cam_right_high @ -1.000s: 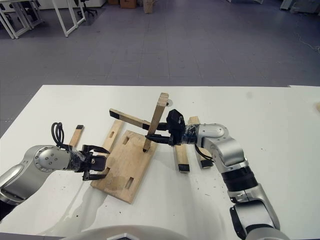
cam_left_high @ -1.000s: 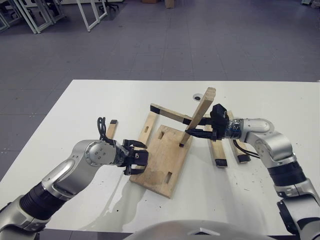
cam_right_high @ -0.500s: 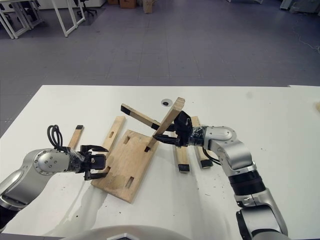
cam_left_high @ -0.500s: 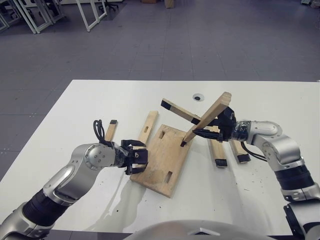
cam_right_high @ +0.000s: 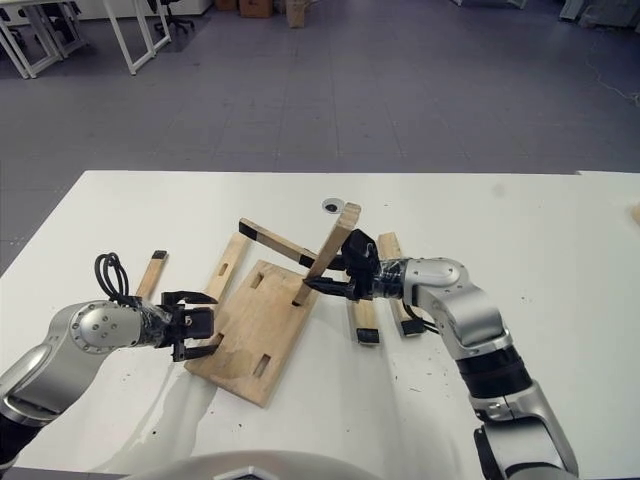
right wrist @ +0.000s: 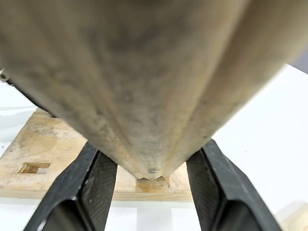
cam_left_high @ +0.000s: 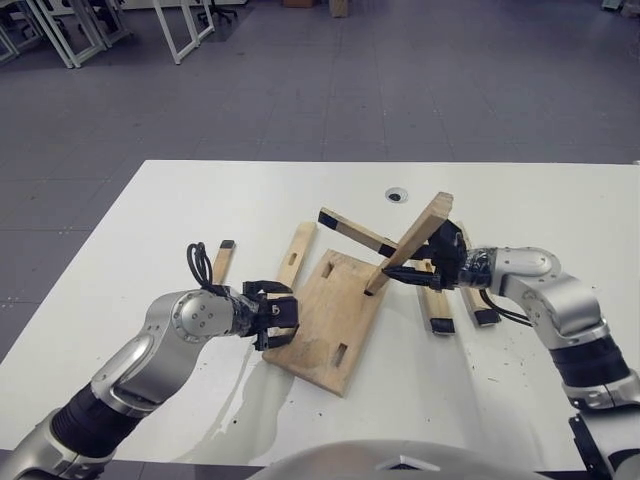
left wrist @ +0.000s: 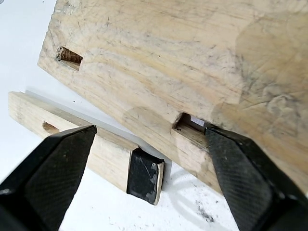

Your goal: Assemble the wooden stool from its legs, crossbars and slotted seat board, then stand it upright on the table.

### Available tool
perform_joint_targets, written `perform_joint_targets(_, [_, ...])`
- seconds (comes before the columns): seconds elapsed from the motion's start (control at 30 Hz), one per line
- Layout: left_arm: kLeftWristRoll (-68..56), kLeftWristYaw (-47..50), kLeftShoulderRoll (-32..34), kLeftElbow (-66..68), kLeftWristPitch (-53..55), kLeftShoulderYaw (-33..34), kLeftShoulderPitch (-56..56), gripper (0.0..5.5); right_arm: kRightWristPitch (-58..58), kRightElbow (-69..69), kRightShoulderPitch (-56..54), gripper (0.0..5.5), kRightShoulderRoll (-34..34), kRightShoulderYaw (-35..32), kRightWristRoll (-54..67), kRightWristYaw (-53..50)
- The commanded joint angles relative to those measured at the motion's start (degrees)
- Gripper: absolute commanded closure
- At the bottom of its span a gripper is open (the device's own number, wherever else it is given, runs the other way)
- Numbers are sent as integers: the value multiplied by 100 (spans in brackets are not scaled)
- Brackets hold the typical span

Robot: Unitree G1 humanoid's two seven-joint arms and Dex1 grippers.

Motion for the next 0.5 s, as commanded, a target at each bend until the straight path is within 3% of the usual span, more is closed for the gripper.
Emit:
perform_joint_targets(0.03, [-66, -16, -262, -208, 307, -156, -57, 132, 467, 1416, 11, 346, -193, 971, -1312, -407])
perform_joint_targets(0.17, [-102, 46, -633, -494, 740, -253, -278, 132, 109, 1705, -303, 346, -408, 1889, -1932, -82])
perform_joint_targets(0.27, [-87, 94, -852, -627, 1021, -351, -378, 132, -12, 1949, -351, 346, -403, 2223, -2074, 94])
perform_joint_targets(0.5, [-37, 156, -1118, -696, 1376, -521, -571, 132, 627, 2955, -407, 346, -68, 1459, -724, 794])
